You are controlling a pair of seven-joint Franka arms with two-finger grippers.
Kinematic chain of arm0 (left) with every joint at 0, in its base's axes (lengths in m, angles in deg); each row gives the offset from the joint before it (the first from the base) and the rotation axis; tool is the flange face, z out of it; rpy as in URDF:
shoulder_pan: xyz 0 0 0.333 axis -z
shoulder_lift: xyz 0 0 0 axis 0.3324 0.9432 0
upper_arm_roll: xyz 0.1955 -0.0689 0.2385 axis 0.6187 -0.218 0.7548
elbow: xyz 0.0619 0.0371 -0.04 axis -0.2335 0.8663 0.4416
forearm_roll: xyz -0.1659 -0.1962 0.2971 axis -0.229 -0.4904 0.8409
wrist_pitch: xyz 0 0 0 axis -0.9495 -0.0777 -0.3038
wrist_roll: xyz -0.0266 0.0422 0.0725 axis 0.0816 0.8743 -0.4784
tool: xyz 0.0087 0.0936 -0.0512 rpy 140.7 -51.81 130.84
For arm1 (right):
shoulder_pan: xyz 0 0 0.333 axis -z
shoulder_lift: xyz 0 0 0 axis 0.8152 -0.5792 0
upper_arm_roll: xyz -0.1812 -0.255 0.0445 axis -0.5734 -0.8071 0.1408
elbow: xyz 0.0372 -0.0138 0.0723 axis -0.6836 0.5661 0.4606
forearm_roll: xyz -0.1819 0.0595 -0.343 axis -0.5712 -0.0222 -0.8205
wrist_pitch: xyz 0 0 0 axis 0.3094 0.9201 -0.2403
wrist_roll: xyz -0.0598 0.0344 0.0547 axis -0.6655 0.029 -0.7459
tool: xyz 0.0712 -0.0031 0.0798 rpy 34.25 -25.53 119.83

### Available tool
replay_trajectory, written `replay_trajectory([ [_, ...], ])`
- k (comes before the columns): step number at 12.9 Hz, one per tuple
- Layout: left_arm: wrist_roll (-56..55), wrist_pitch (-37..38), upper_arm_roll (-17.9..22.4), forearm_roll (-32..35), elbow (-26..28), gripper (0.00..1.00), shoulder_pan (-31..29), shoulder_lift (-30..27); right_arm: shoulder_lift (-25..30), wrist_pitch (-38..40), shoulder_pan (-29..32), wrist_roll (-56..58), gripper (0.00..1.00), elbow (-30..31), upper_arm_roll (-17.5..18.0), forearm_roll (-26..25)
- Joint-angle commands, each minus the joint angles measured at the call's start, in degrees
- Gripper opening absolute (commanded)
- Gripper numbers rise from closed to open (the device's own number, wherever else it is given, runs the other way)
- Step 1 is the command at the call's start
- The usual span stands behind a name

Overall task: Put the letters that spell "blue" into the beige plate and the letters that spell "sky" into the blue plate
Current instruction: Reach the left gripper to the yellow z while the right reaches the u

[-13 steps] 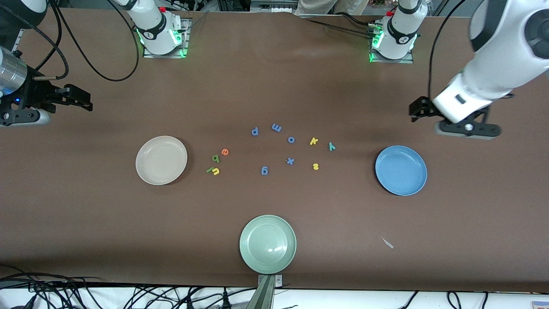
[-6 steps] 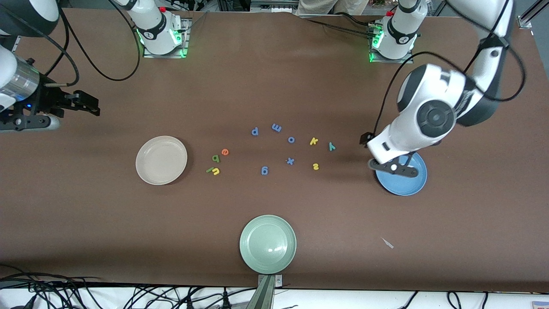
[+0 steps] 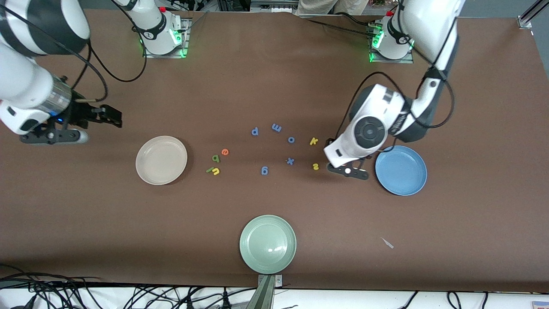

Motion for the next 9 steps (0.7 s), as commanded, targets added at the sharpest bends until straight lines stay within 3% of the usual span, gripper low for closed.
replay_trajectory([
  [1,0.6,-5.5,1.4,-0.4,-1.8,1.00,-0.3,4.6,-2.5,-6.7,-4.5,-6.7,1.00,3.1,0.1,1.5],
  [7,-4.9,-6.4,1.0,-1.0,-1.4,0.99,1.3,6.4,-11.2,-18.7,-12.0,-20.8,1.00,4.4,0.0,1.4],
  [9,-8.2,-11.0,1.0,-0.4,-1.6,0.97,2.2,7.5,-14.1,-22.2,-13.1,-22.4,1.00,4.2,0.1,1.3],
])
